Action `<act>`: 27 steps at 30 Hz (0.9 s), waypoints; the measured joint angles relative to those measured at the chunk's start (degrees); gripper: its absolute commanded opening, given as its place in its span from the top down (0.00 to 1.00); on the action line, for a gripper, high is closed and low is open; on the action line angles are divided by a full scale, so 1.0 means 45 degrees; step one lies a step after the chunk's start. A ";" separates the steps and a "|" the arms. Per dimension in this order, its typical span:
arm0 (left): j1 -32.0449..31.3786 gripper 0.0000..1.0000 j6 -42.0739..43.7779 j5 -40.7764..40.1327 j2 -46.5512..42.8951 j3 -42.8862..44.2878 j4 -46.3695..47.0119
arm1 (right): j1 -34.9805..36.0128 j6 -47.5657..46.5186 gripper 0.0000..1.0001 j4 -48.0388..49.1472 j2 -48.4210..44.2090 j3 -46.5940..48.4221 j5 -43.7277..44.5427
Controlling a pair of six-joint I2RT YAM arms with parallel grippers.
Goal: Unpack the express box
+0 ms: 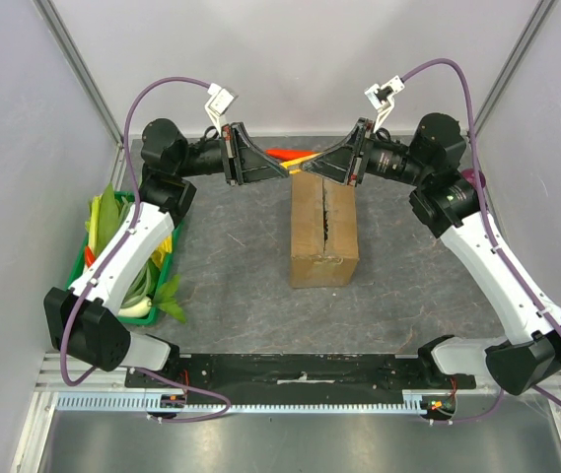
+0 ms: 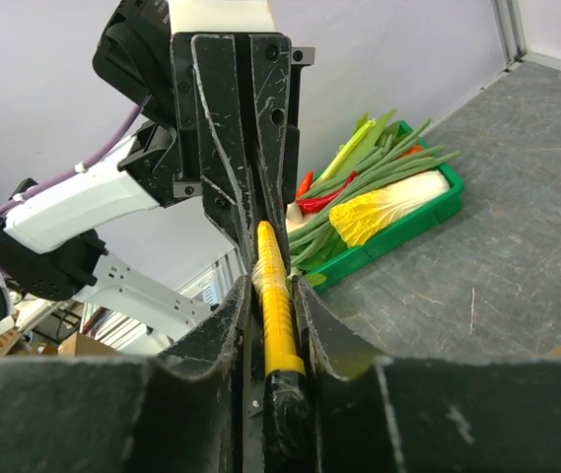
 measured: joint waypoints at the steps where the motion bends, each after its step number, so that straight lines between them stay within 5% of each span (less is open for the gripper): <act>1: 0.0000 0.98 0.0019 0.0000 0.0005 0.0000 0.0000 | 0.0000 0.0024 0.77 0.0005 0.0000 0.0000 0.0000; 3: -0.0005 0.93 0.0063 0.0010 0.0005 0.0000 0.0000 | 0.0000 0.0087 0.89 0.0010 0.0000 0.0000 -0.0005; 6: -0.0005 0.49 0.0325 -0.0015 0.0005 0.0000 -0.0010 | 0.0000 0.0087 1.00 0.0005 0.0000 -0.0010 0.0029; 7: -0.0005 0.23 0.0510 -0.0073 0.0000 0.0000 -0.0097 | 0.0010 0.0049 1.00 0.0000 0.0000 -0.0034 0.0092; 9: 0.0000 0.09 0.1010 -0.0204 -0.0049 -0.0005 -0.0452 | 0.0044 -0.0049 1.00 -0.0010 -0.0010 -0.0151 0.0340; 17: 0.0180 0.08 0.3322 -0.3891 -0.1243 -0.0568 -0.3585 | -0.0102 -0.0967 1.00 -0.1447 -0.0389 -0.0811 0.3036; 27: 0.0151 0.21 0.3648 -0.7640 -0.0228 -0.2822 -0.5931 | 0.0364 -0.2297 1.00 -0.4119 -0.1020 -0.0607 1.0749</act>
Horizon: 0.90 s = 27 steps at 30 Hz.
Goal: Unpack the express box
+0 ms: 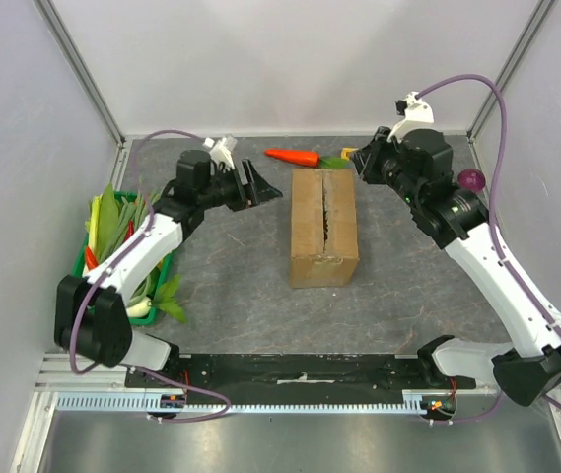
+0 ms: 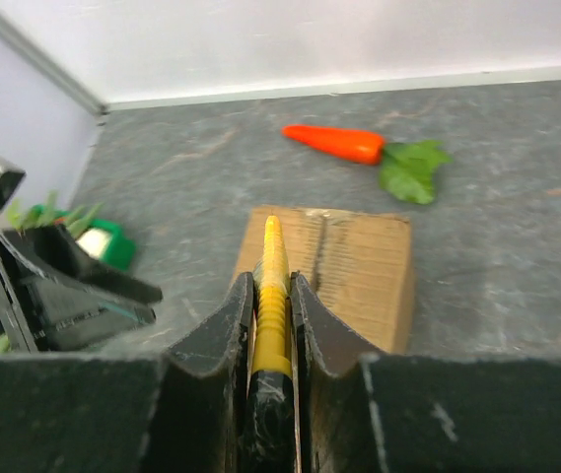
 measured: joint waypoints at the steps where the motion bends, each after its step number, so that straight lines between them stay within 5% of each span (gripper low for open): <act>1: -0.0053 0.21 -0.0083 -0.0185 0.0393 -0.0146 -0.0136 | 0.0248 -0.0083 1.00 -0.0282 0.0204 0.0214 0.0889; 11: -0.1224 0.23 -0.1341 -0.0355 0.1617 -0.0704 -0.0165 | 0.1491 -0.0525 1.00 -0.1205 0.1394 0.0471 0.4420; 27: -0.1345 0.37 -0.7839 0.1870 0.2803 -0.2487 0.3196 | 0.1889 -0.0903 1.00 -0.0277 0.2837 0.0083 0.4459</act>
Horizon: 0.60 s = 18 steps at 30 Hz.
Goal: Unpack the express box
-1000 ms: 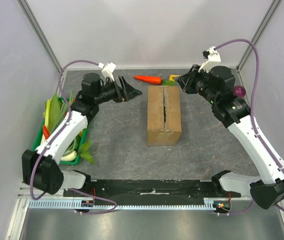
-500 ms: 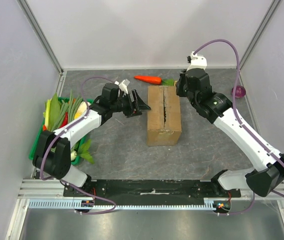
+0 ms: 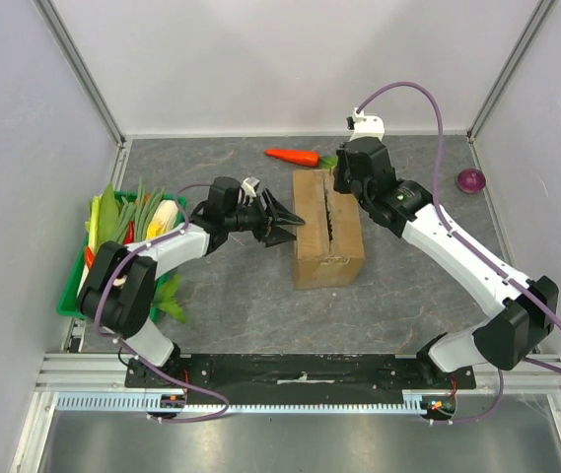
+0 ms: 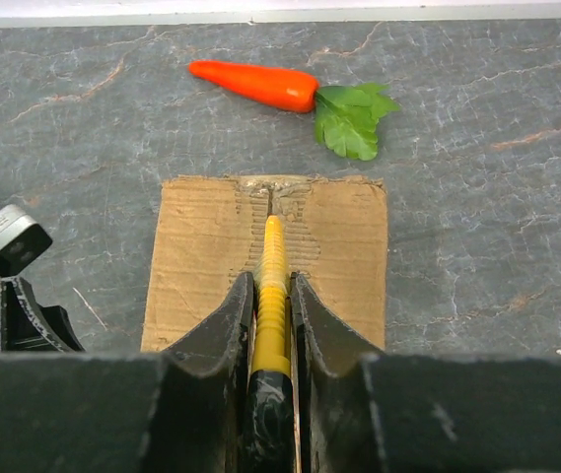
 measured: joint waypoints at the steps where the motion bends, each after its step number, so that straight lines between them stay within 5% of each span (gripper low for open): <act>1: 0.0000 0.35 -0.0015 0.0107 0.0107 0.0029 0.0058 | 0.0005 -0.0044 1.00 0.0063 0.0044 0.0000 -0.0024; 9: 0.0112 0.18 0.2565 -0.1394 0.0573 0.2569 -0.2540 | 0.0092 -0.0355 1.00 0.0505 0.0087 -0.0029 0.0024; 18: 0.0194 0.19 0.5319 -0.3444 0.1005 0.5037 -0.4158 | 0.0165 -0.0486 1.00 0.1025 0.0500 -0.0243 0.0296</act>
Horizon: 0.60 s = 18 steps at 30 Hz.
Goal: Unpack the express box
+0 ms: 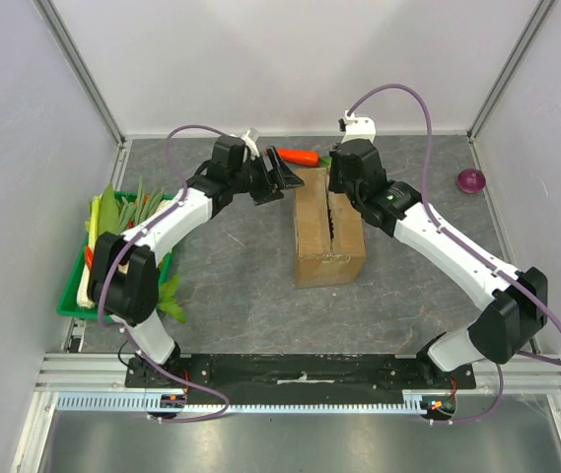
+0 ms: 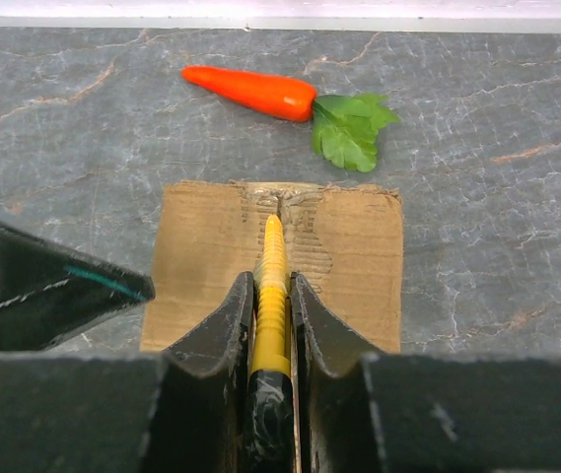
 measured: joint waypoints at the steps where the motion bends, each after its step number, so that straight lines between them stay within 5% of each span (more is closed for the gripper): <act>1: 0.0000 0.21 0.0204 -0.0141 0.0282 0.0267 -0.0083 | 0.0000 0.0005 1.00 0.0015 0.0063 -0.0029 0.0044; 7: 0.0019 0.26 0.0913 -0.0529 0.2064 0.1719 -0.1015 | 0.0039 0.0010 1.00 0.0087 0.0355 -0.0068 0.0257; 18: 0.0131 0.26 0.1447 -0.1010 0.2205 0.2215 -0.1637 | 0.0058 0.0083 1.00 0.0442 0.1025 -0.0073 0.0291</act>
